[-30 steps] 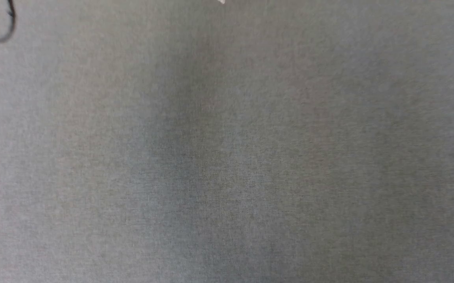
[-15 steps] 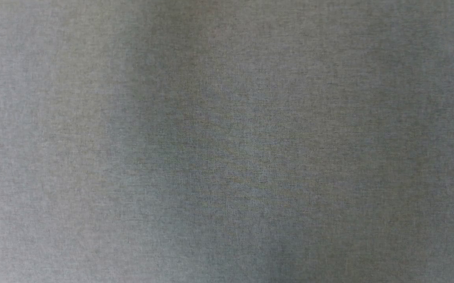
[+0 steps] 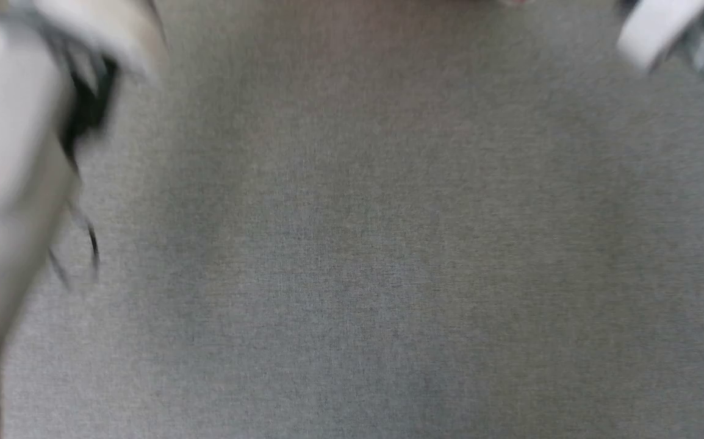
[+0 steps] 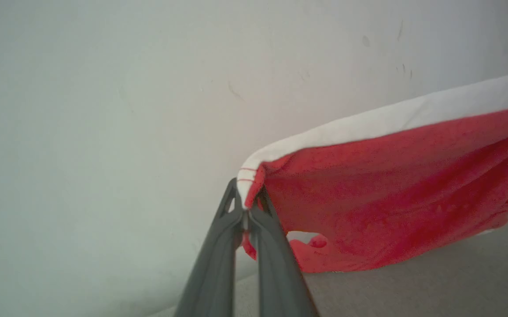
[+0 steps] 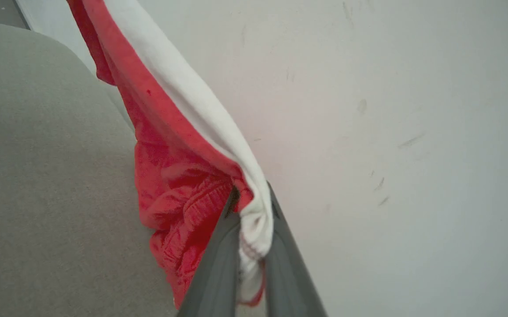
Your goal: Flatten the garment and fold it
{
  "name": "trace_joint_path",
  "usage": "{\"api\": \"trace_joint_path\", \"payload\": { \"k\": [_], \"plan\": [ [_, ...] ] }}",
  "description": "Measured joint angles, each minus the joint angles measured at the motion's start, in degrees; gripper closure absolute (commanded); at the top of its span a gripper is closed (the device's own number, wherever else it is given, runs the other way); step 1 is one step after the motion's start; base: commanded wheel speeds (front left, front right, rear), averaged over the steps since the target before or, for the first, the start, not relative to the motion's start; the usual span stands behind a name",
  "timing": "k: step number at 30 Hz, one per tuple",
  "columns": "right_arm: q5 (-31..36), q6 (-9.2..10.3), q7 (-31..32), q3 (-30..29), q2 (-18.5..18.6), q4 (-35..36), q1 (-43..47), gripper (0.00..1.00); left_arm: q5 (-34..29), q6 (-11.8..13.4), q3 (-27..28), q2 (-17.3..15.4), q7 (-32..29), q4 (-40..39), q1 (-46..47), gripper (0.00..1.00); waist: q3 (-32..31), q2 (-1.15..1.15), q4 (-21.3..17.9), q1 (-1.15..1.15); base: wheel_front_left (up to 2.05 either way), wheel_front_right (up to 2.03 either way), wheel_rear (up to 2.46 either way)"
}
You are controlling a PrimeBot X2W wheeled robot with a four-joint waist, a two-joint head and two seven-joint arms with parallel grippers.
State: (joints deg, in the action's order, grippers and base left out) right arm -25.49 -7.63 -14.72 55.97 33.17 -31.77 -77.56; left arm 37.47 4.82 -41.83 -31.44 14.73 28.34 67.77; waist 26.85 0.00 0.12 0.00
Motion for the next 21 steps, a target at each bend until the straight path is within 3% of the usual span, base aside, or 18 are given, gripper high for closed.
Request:
{"api": "trace_joint_path", "payload": {
  "k": [10, 21],
  "plan": [
    [-1.7, 0.00, 0.0, -0.8, 5.2, 14.5, 27.1, 1.00, 1.2, 3.3, 3.1, -2.4, 0.0, -10.8, -36.1, 1.00, -9.0, 0.00, -0.6, -0.02, 0.00, 0.00, 0.00],
    [-3.3, 0.00, 0.0, 0.4, 8.7, 22.5, 54.1, 1.00, 4.7, 7.2, 0.8, -6.7, -1.1, -18.0, -58.4, 1.00, -19.2, 0.00, -0.3, -0.02, 0.00, 0.00, 0.00]
  ]
}}
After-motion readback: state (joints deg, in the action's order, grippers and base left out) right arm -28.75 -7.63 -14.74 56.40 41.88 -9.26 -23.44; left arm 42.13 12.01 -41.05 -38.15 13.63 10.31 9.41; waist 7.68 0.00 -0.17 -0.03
